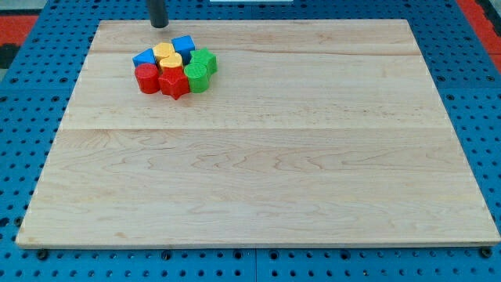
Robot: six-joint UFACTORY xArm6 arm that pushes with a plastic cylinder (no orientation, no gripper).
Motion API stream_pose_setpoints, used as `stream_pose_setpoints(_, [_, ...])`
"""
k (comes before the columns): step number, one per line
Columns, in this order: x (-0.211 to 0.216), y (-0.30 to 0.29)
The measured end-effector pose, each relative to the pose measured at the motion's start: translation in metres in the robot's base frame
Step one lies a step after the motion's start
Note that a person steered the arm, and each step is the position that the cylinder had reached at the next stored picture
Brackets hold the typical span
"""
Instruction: Slide the blue triangle towards the bottom left
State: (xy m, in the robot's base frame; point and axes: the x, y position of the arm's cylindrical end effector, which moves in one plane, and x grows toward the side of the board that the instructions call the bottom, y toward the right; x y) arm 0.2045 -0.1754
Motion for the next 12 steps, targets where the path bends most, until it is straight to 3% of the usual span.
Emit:
stream_pose_setpoints(3, [0.031,-0.034])
stream_pose_setpoints(4, [0.069,-0.007])
stream_pose_setpoints(5, [0.077,0.022])
stream_pose_setpoints(9, [0.081,0.025])
stream_pose_setpoints(11, [0.151,0.028])
stream_pose_setpoints(12, [0.151,0.025])
